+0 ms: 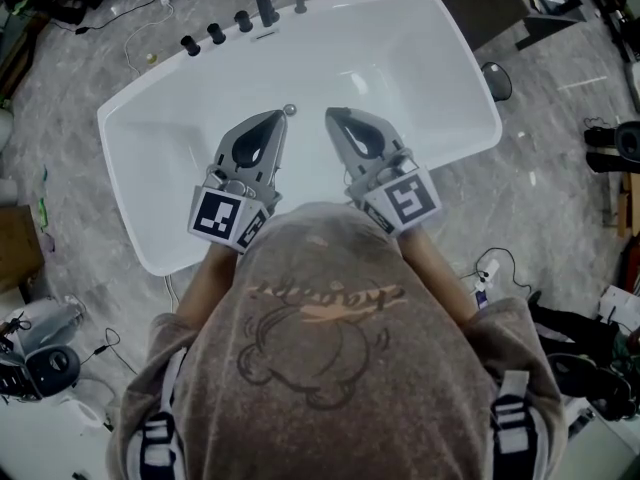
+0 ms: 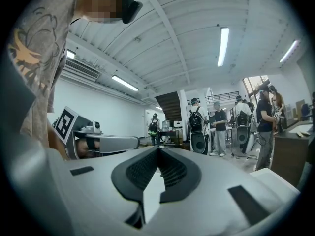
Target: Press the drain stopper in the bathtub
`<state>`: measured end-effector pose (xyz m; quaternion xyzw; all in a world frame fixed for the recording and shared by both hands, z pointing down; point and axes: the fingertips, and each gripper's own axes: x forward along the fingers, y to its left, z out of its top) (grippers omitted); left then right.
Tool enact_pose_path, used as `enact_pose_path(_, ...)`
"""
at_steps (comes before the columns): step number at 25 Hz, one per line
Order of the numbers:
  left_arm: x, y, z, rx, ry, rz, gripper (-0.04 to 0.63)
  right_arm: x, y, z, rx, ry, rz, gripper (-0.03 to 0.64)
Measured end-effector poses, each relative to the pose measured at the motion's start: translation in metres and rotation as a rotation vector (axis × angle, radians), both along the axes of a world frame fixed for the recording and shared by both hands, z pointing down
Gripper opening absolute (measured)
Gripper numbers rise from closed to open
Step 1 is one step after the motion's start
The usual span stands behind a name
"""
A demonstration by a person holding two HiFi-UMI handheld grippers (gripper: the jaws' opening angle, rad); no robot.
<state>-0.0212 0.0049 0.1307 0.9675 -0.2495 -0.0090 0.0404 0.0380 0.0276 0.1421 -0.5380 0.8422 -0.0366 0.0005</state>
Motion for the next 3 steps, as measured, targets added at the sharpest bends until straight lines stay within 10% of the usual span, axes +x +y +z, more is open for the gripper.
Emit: enact_pose_path(3,0.0017,-0.0012,0.0006,-0.003,-0.001,-0.003,0.002,0.0030,0.0000,0.0023,-0.009,0.005,0.004,0.002)
